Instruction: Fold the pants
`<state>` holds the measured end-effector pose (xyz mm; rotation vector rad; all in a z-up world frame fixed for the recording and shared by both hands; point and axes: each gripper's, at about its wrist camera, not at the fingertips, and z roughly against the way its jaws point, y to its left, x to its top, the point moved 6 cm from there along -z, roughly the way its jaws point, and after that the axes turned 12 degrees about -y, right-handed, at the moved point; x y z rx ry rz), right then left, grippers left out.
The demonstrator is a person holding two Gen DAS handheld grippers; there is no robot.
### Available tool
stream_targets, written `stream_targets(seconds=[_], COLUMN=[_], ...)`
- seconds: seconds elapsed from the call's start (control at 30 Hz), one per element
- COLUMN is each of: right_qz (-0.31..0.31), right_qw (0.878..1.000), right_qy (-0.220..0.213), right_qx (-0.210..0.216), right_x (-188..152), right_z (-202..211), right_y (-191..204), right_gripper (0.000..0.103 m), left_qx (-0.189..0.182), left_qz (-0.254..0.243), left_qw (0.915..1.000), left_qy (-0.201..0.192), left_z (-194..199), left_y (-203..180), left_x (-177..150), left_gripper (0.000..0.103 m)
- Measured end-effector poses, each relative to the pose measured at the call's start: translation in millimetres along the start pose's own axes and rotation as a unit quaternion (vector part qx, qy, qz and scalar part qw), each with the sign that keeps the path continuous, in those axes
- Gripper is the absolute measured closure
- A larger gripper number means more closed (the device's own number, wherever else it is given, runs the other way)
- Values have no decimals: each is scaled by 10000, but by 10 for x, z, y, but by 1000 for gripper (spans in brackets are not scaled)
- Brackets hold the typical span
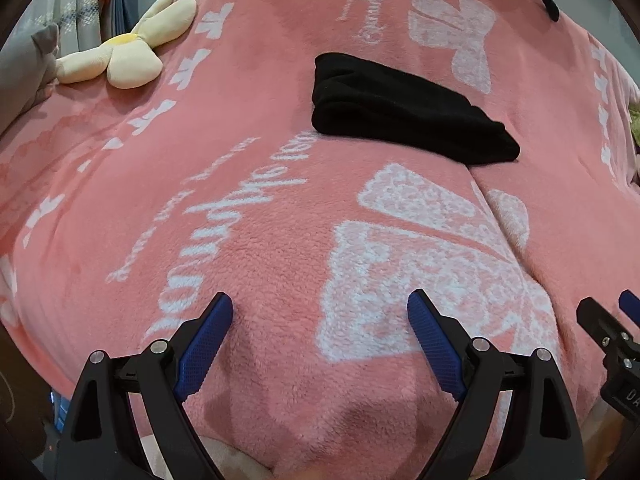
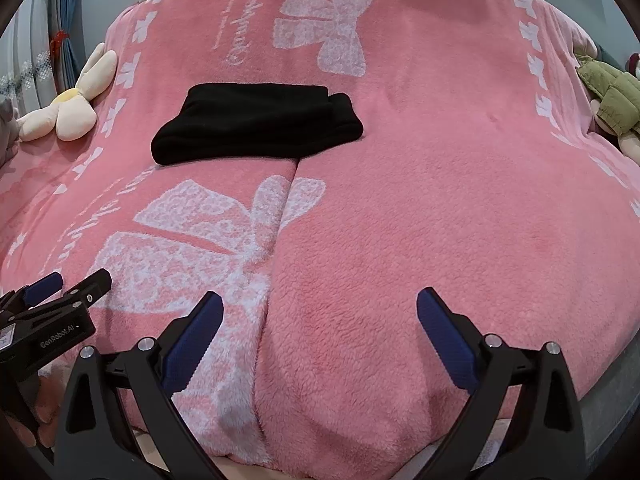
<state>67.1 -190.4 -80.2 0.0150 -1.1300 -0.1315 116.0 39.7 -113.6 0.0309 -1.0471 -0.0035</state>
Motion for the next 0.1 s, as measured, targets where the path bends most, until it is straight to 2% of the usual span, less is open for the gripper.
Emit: stream_targets(seconds=[0.1], right_qz=[-14], right_qw=[10000], right_qy=[-12], right_qx=[-11], right_x=[8], right_z=[4], right_y=[-4], right_gripper=[7], left_qx=[-58], left_qz=[60], left_qw=[10000], left_qy=[-20], left_z=[10], left_y=[7], left_x=[-2], left_gripper=[17])
